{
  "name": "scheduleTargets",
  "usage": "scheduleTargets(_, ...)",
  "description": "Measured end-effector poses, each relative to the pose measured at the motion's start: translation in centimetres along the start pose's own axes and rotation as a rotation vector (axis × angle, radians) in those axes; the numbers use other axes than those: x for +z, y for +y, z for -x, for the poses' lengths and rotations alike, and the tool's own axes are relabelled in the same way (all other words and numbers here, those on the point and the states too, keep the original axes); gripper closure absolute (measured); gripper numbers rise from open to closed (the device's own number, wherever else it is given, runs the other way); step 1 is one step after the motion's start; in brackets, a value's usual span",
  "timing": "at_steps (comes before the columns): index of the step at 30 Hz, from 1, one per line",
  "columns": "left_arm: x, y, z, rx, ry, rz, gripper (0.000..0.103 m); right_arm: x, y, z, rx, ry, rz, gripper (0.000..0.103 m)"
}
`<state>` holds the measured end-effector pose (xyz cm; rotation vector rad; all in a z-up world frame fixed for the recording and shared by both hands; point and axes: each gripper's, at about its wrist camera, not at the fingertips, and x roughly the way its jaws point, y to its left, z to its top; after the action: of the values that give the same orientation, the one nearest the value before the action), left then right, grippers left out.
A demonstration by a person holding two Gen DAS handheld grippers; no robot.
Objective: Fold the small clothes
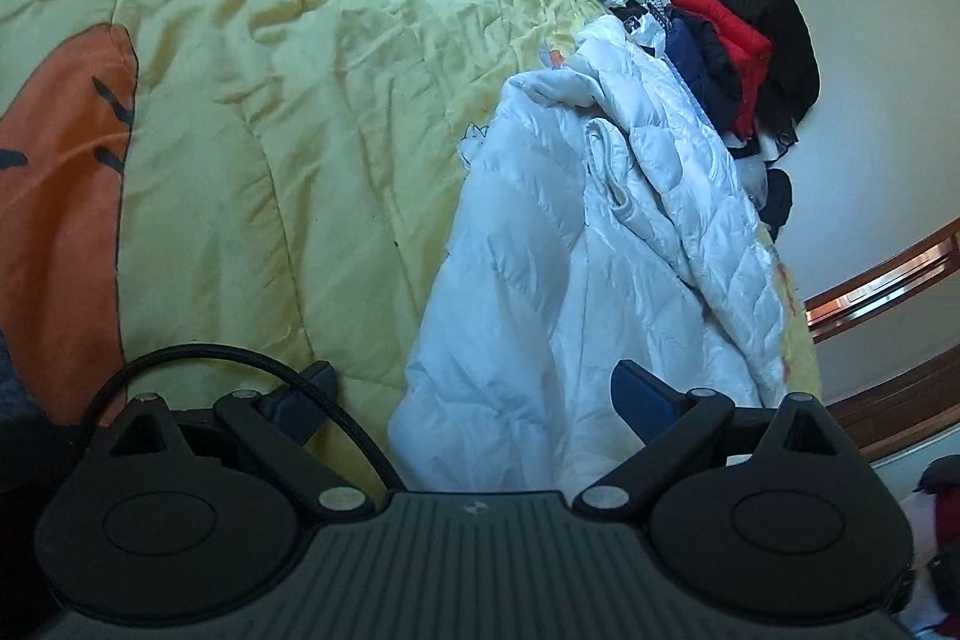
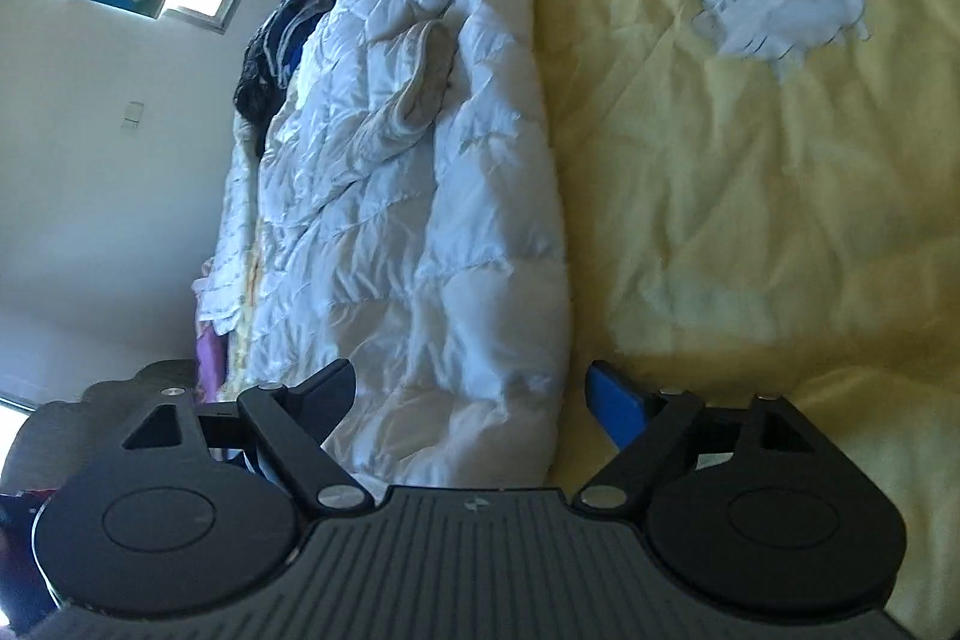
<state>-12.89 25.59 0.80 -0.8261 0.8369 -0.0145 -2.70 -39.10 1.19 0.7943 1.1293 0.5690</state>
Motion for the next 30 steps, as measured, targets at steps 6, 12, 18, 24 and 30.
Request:
scheduleTargets(6, 0.4, 0.2, -0.1, -0.014, 0.034, 0.000, 0.005, 0.7, 0.9, -1.6, 0.032, 0.034, 0.004, 0.015)
scheduleTargets(12, 1.1, -0.4, -0.8, -0.027, 0.094, -0.043, 0.005, 0.7, 0.5, -1.8, 0.081, 0.052, -0.032, 0.015)
scheduleTargets(18, 0.9, -2.0, -2.5, -0.015, 0.155, -0.125, 0.048, 0.7, 0.3, -2.0, 0.124, 0.071, -0.044, 0.015)
scheduleTargets(24, 0.7, -3.1, -3.0, -0.020, 0.226, -0.206, 0.048, 0.6, 1.2, -2.8, 0.107, 0.097, -0.015, 0.024)
scheduleTargets(30, 0.8, -2.8, -3.2, 0.026, 0.258, -0.216, 0.081, -0.1, 0.4, -4.3, 0.069, 0.129, -0.003, 0.076)
